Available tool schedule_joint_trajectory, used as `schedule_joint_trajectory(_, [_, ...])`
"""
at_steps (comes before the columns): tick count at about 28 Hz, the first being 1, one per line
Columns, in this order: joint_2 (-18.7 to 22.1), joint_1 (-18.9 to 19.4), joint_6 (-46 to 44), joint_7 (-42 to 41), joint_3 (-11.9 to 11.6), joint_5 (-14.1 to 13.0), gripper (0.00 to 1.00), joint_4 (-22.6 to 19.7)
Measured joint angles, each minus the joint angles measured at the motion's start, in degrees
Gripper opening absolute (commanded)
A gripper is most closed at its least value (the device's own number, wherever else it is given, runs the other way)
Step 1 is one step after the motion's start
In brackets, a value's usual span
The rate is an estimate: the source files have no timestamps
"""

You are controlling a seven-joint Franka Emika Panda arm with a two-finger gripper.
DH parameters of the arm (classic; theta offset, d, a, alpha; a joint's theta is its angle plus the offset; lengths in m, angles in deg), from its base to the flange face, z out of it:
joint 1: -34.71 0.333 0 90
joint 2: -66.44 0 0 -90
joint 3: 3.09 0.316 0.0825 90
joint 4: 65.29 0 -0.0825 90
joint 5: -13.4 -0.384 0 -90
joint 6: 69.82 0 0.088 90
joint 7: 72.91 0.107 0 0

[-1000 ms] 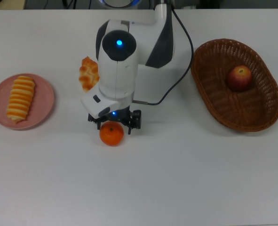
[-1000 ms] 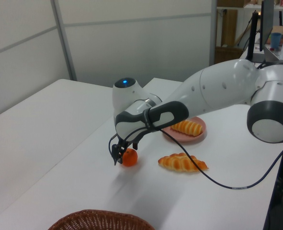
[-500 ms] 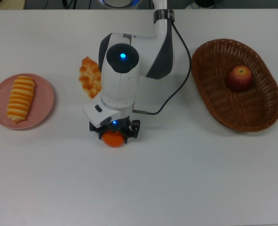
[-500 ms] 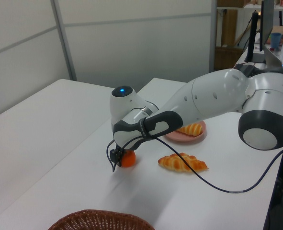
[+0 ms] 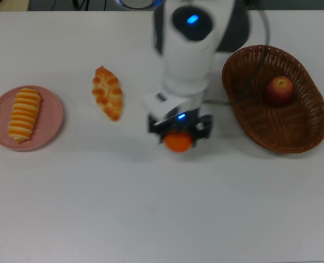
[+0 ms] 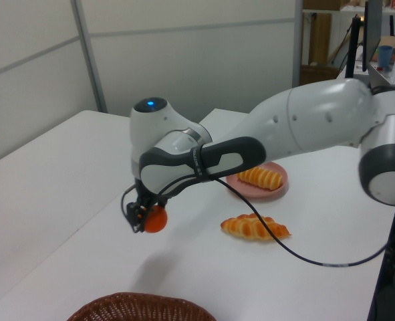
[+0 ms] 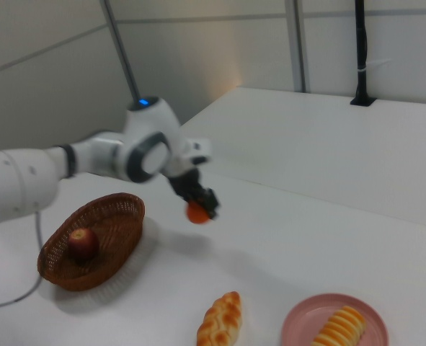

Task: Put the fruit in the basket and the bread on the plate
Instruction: 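Carry the mandarin orange into the wicker basket beside the apple, then release the orange and move down onto the braided bread roll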

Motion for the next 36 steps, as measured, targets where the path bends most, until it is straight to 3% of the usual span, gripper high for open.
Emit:
schedule_joint_trajectory(4, [1.9,4.8,-2.6,2.8,0.0,0.0,0.00,0.0])
schedule_joint_trajectory(10, [1.6,9.3,-3.3,5.9,0.4,0.0,0.00,-0.2])
schedule_joint_trajectory(17, [1.5,12.8,-5.5,10.4,4.3,1.6,0.00,-0.2])
schedule_joint_trajectory(18, [1.5,13.3,-5.5,11.1,4.8,2.0,0.04,-0.2])
schedule_joint_trajectory(19, [1.5,13.8,-5.5,11.9,5.3,2.4,0.67,-0.2])
schedule_joint_trajectory(20, [1.5,14.5,-5.5,13.2,5.9,2.8,1.00,-0.2])
schedule_joint_trajectory(26, [1.5,15.3,-5.5,17.0,7.4,4.5,1.00,-0.2])
schedule_joint_trajectory(36, [2.4,14.9,-7.3,18.3,7.4,6.8,1.00,0.2])
